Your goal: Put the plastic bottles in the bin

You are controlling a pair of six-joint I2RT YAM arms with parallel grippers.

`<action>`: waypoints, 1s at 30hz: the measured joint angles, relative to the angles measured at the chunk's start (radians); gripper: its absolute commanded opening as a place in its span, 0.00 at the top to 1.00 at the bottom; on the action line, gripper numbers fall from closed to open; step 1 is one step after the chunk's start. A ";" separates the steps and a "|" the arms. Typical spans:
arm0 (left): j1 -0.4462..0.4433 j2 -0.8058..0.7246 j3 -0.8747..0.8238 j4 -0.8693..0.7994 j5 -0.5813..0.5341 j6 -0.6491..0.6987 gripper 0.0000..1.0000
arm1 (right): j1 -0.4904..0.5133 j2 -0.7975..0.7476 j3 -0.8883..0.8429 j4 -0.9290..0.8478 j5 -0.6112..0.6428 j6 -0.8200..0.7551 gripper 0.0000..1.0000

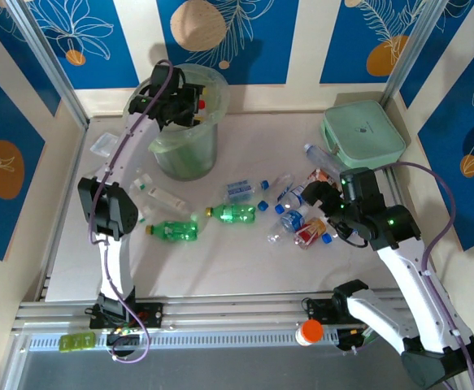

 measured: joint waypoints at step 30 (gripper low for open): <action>-0.004 -0.445 -0.143 0.023 0.031 0.520 0.01 | 0.011 -0.138 0.031 0.003 0.051 -0.183 0.01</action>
